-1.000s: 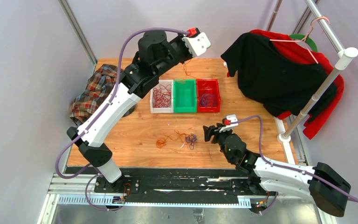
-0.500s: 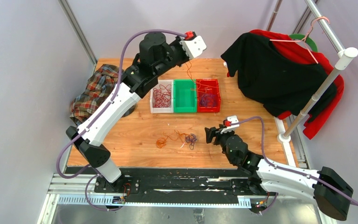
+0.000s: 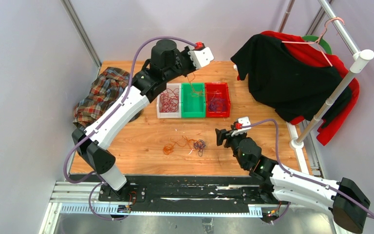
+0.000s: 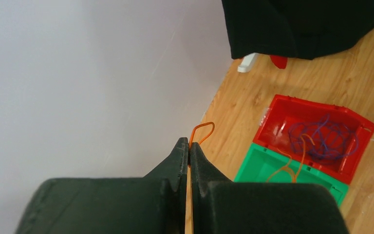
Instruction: Untangle the cables
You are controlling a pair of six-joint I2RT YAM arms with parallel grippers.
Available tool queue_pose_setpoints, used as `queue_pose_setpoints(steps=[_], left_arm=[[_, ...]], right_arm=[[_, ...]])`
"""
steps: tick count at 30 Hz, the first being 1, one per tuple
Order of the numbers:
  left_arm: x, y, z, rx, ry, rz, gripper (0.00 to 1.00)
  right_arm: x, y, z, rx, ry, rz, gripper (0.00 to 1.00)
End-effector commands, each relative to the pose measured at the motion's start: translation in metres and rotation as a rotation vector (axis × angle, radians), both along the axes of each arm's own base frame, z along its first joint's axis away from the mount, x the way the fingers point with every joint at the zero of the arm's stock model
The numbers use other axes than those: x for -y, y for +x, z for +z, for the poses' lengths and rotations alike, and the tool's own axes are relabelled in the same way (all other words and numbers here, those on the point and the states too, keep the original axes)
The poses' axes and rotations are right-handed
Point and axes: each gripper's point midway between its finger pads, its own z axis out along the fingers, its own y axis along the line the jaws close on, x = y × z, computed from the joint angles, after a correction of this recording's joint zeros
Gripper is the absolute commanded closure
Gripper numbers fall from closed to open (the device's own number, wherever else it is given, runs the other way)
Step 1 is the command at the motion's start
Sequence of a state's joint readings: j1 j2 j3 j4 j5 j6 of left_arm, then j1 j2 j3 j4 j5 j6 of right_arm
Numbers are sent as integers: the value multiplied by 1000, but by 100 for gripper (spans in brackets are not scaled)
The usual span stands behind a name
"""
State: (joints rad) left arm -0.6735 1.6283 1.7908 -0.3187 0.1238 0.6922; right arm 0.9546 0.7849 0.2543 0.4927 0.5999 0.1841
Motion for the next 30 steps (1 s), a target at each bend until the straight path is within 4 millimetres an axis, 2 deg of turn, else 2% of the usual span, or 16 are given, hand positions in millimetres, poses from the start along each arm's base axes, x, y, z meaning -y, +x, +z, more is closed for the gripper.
queue_pose_setpoints(steps=[1,5,10,13,20,25,30], left_arm=[[-5,0,57,121,-88,-23,99],[-3,-14,84,156,-119,-76,100],[-10,-22,113,221,-187,-75,99],[-10,-26,117,231,-198,-83,99],[-12,-18,93,208,-130,-57,99],[-16,-7,61,173,-48,-12,99],[-16,3,21,142,40,3,99]], right_arm=[[8,4,7,14,-15,-34,30],[9,6,5,10,-17,-43,30],[9,6,5,7,-15,-42,30],[9,7,3,2,-19,-43,31],[12,8,-3,-13,-26,-53,31],[14,8,-5,-19,-25,-60,31],[14,9,-3,-16,-20,-59,32]])
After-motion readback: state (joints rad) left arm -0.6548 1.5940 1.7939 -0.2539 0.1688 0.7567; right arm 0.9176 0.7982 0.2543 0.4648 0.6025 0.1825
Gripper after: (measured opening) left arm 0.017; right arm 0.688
